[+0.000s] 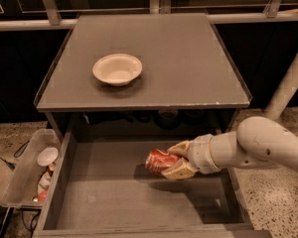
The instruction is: Place coke can into top drawer
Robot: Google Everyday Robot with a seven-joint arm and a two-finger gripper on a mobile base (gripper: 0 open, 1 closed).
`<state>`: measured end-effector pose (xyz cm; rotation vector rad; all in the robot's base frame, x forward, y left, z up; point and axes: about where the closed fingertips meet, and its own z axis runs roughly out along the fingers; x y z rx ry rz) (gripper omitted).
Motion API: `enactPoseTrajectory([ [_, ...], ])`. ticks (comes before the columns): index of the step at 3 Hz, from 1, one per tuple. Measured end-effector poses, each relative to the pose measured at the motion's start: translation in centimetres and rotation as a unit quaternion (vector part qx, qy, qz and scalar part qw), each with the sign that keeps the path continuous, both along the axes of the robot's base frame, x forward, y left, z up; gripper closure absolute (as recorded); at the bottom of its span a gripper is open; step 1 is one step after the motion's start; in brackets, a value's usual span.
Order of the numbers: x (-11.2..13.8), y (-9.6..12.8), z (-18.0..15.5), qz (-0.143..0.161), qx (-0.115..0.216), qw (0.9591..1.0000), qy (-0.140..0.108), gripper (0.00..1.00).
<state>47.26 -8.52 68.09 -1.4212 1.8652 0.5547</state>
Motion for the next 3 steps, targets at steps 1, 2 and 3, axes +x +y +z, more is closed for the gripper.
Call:
enactPoseTrajectory([
  [1, -0.7, 0.8, -3.5, -0.001, -0.004, 0.9995, 0.03, 1.0],
  [2, -1.1, 1.4, -6.1, -0.006, -0.01, 0.9989, 0.045, 1.0],
  [3, -1.1, 1.4, -6.2, -0.006, -0.01, 0.9989, 0.045, 0.83],
])
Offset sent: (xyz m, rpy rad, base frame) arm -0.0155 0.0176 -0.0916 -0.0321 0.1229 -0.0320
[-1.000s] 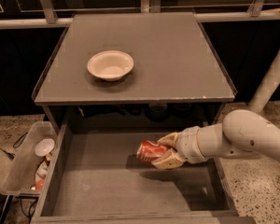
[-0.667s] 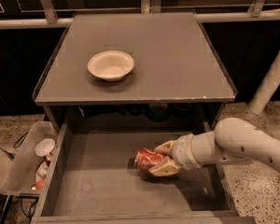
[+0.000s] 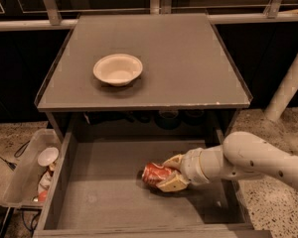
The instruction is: Place coke can into top drawer
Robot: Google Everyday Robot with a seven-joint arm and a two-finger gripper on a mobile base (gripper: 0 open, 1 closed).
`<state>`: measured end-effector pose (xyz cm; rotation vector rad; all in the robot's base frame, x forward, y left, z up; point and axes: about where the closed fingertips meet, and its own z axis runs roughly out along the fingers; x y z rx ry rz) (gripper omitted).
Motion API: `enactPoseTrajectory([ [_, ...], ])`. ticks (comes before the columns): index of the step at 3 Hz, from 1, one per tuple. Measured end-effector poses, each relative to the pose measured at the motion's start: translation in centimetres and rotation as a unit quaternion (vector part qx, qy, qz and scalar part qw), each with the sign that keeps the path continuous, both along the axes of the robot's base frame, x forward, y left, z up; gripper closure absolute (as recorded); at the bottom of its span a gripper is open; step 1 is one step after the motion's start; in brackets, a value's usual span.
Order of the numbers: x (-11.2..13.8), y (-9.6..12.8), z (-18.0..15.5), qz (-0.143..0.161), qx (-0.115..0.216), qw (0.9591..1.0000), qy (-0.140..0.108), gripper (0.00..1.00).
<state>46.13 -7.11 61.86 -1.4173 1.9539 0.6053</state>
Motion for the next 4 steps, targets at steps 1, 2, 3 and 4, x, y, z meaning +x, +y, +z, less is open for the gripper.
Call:
enactPoseTrajectory([
  [1, 0.0, 0.0, 0.0, 0.0, 0.0, 1.0, 0.0, 0.59],
  [2, 0.0, 0.0, 0.0, 0.0, 0.0, 1.0, 0.0, 0.36],
  [3, 0.0, 0.01, 0.0, 0.0, 0.0, 1.0, 0.0, 0.13],
  [4, 0.0, 0.01, 0.0, 0.0, 0.0, 1.0, 0.0, 0.0],
])
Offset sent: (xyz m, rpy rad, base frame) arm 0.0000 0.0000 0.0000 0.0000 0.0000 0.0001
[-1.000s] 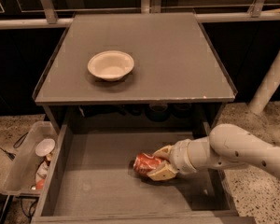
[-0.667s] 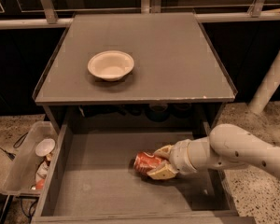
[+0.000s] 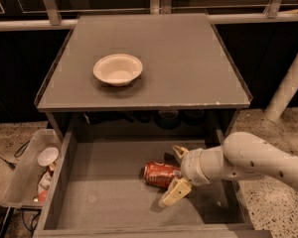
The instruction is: Place coke can into top drawer
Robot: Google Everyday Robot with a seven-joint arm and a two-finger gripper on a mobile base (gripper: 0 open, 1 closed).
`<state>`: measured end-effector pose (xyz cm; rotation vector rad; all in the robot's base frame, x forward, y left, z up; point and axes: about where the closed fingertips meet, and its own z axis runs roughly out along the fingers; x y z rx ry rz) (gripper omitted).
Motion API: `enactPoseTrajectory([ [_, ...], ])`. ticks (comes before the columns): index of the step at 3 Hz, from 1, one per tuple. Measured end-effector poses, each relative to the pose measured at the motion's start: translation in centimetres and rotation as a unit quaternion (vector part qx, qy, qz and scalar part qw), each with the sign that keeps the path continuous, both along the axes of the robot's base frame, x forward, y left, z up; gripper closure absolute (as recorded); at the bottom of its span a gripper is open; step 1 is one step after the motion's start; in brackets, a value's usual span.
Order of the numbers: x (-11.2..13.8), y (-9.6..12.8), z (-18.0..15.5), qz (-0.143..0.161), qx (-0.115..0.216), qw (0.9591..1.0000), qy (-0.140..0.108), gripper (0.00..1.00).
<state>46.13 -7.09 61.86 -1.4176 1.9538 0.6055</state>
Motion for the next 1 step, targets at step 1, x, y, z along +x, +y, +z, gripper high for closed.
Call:
enactPoseTrajectory([
  [1, 0.0, 0.0, 0.0, 0.0, 0.0, 1.0, 0.0, 0.0],
])
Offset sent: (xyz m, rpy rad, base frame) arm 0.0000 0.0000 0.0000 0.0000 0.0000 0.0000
